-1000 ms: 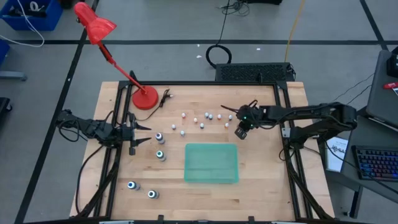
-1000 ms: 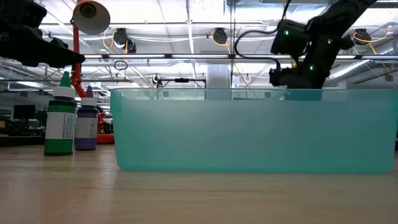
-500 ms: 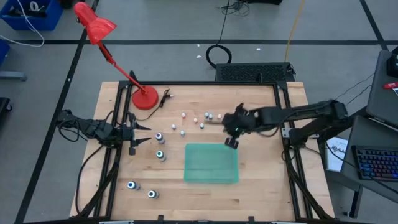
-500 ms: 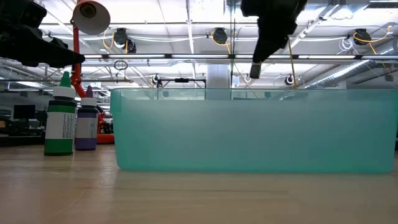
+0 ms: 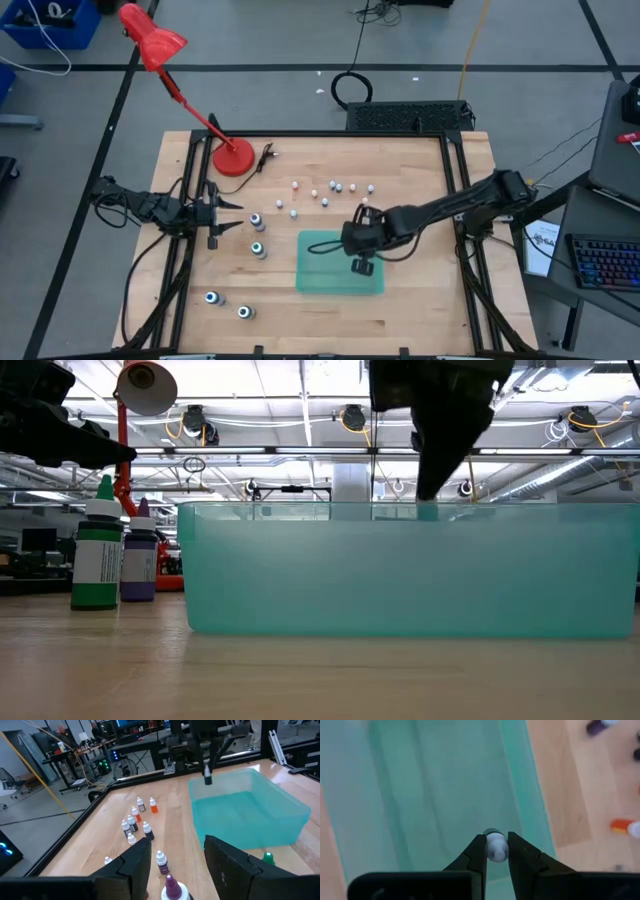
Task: Pick & Place food coloring
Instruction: Put the small green food coloring bottle into the green bin
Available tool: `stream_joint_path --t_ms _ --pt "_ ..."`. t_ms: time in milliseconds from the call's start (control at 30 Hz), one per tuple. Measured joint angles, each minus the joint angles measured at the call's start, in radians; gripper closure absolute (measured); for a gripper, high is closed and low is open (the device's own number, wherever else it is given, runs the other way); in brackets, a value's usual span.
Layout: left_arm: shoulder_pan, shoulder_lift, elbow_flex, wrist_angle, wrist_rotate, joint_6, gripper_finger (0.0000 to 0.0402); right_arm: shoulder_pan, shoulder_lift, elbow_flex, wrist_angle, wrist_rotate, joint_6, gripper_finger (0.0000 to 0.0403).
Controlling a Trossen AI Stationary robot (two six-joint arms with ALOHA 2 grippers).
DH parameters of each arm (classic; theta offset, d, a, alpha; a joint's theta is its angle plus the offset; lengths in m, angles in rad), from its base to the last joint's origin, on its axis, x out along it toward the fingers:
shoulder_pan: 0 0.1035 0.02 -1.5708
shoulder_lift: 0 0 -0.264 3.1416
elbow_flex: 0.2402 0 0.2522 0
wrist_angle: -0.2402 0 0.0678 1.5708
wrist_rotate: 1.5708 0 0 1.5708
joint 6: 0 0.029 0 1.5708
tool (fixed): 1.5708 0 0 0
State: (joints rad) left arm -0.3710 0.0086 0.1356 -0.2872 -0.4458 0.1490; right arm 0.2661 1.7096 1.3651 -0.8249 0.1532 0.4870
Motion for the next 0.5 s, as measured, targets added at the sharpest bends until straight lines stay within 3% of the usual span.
stream_joint_path --t_ms 233,500 --pt "0.000 0.000 0.000 0.001 0.000 0.000 0.0215 0.024 0.022 -0.087 0.017 0.001 0.059 0.0362" --pt "0.000 0.000 0.000 0.000 0.000 0.000 0.0215 0.015 -0.013 -0.266 0.223 0.026 0.096 0.0362"
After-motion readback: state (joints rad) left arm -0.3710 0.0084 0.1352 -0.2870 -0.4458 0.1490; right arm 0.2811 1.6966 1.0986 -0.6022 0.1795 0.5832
